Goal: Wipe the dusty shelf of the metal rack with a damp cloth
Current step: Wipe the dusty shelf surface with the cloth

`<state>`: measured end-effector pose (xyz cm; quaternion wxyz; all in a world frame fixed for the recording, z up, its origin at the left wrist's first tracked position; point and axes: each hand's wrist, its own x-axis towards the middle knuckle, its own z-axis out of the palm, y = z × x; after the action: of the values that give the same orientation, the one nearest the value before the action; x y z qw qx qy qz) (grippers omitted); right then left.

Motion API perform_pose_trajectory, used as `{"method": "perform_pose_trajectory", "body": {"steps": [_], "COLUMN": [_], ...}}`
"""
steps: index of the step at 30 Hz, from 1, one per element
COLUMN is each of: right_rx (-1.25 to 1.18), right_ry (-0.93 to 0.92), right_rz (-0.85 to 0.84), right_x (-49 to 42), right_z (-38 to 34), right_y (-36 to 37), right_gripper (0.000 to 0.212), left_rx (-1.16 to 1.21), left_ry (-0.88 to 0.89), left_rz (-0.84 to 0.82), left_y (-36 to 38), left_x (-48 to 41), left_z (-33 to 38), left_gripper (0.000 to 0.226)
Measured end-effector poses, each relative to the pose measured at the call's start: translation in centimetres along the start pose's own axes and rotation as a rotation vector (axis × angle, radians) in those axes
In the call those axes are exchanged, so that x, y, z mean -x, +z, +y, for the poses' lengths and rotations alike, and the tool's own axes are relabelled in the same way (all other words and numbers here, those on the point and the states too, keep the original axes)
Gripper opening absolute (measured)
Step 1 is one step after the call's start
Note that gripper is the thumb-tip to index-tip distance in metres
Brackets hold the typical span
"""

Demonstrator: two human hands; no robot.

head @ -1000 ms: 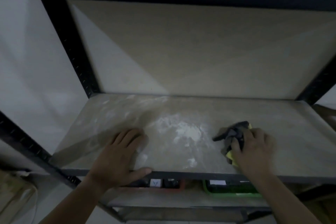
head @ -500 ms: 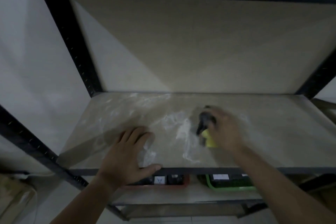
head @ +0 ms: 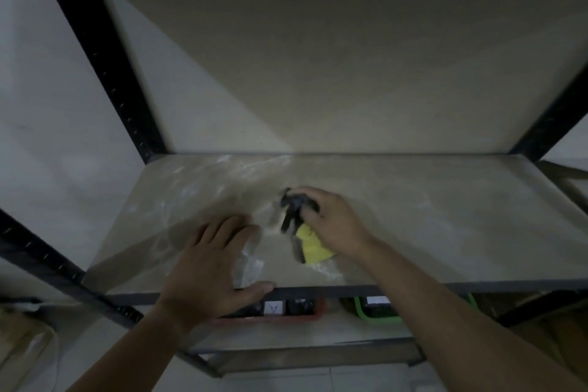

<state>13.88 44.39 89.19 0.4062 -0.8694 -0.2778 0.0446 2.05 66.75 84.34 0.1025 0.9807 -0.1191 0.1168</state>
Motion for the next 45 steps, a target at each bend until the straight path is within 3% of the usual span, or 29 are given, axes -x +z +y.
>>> {"method": "perform_pose_trajectory", "body": {"steps": [3,6,8,10,16,20,22,25,27,29,32,34,41,45], "right_rx": [-0.032,0.283,0.393,0.413,0.559,0.434,0.32,0.192,0.261,0.39,0.489,0.539,0.388,0.185], "right_ry": [0.007,0.247,0.465,0.559,0.33,0.237,0.19,0.181,0.247,0.3,0.342,0.304,0.136,0.059], "right_rz": [0.236,0.464,0.419,0.328,0.266,0.167,0.119,0.227,0.291,0.226,0.045,0.045,0.165,0.181], "right_x": [0.8,3.1,4.8,5.6,3.6,1.0,0.1,0.9,2.8,5.4,8.7,8.9,2.2,-1.5], "right_z": [3.1,8.7,11.5,12.2,7.6,1.9,1.3,2.0,3.0,3.6,3.6,3.0,-1.6,-0.7], "right_y": [-5.7,-12.1,-14.7,-13.9,-3.1,3.1,2.7,-1.1,-3.2,-3.8,-2.3,-1.2,6.8,4.9], "right_gripper": [0.03,0.027,0.032,0.035,0.045,0.046,0.044,0.042,0.037,0.035,0.059,0.067,0.054,0.039], "left_rx": [-0.001,0.009,0.022,0.028,0.036,0.014,0.014,0.021,0.028,0.039,0.052,0.054,0.045,0.069], "left_ry": [-0.009,-0.016,-0.01,0.002,-0.007,-0.016,-0.019,-0.02,-0.016,-0.017,-0.025,-0.027,-0.027,-0.04], "left_rz": [-0.003,-0.008,0.002,0.01,0.008,-0.011,-0.009,-0.002,0.011,0.017,0.014,0.009,0.023,0.019], "left_y": [-0.1,-0.1,-0.2,-0.2,-0.5,-0.6,-0.6,-0.5,-0.5,-0.5,-0.7,-0.7,-0.5,-0.7], "left_x": [0.1,0.1,0.0,0.0,-0.1,-0.1,-0.1,0.0,0.0,0.0,0.1,0.0,-0.1,-0.2], "left_z": [0.0,0.0,0.1,0.1,0.2,0.3,0.3,0.3,0.3,0.3,0.3,0.3,0.4,0.4], "left_gripper": [0.092,0.092,0.092,0.09,0.088,0.09,0.091,0.091,0.091,0.09,0.091,0.091,0.09,0.092]}}
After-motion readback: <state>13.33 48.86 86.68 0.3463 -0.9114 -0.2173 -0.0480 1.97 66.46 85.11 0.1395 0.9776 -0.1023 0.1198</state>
